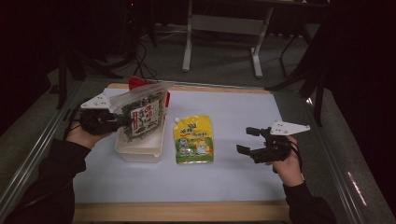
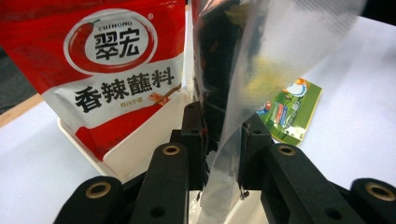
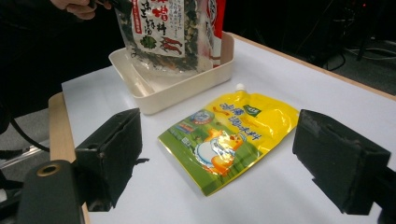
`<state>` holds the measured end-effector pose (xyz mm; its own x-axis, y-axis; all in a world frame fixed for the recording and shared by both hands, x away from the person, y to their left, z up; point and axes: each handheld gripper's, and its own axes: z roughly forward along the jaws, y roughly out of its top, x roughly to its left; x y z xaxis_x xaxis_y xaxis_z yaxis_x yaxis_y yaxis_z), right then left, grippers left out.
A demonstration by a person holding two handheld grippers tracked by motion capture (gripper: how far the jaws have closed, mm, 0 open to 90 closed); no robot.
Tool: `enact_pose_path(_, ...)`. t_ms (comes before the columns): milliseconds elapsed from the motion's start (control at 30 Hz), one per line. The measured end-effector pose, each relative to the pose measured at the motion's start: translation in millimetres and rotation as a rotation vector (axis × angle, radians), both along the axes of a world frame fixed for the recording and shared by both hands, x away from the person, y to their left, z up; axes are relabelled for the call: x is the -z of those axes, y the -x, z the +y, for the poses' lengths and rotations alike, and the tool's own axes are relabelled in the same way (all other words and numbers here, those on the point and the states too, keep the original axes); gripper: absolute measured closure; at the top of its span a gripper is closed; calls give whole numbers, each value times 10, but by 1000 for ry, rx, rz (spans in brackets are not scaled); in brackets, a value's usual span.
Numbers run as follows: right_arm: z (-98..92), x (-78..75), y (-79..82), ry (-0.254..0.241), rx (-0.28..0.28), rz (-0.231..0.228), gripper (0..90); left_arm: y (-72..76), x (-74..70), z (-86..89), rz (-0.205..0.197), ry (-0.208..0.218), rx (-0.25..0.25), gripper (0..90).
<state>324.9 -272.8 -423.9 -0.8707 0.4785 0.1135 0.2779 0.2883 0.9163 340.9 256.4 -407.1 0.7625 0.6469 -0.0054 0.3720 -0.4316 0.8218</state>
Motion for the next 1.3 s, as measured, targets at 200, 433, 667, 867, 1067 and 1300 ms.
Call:
enact_pose_path(200,25,23,6,9,-8,5,155,-26,105,108,-4,61,-17,780)
enact_pose_path(433,31,26,13,9,-9,4,155,17,398,135,-8,87,-32,778)
enact_pose_path(667,70,13,26,30,-31,-11,183,-6,555,310,7,186,-139,738)
enact_pose_path(867,70,25,22,43,-29,-8,182,-33,686,299,8,173,-238,555)
enact_pose_path(1067,39,32,13,36,-20,3,184,-1,703,299,-9,177,-326,400)
enact_pose_path(1300,17,16,23,34,-9,2,175,126,592,355,-47,243,-355,192)
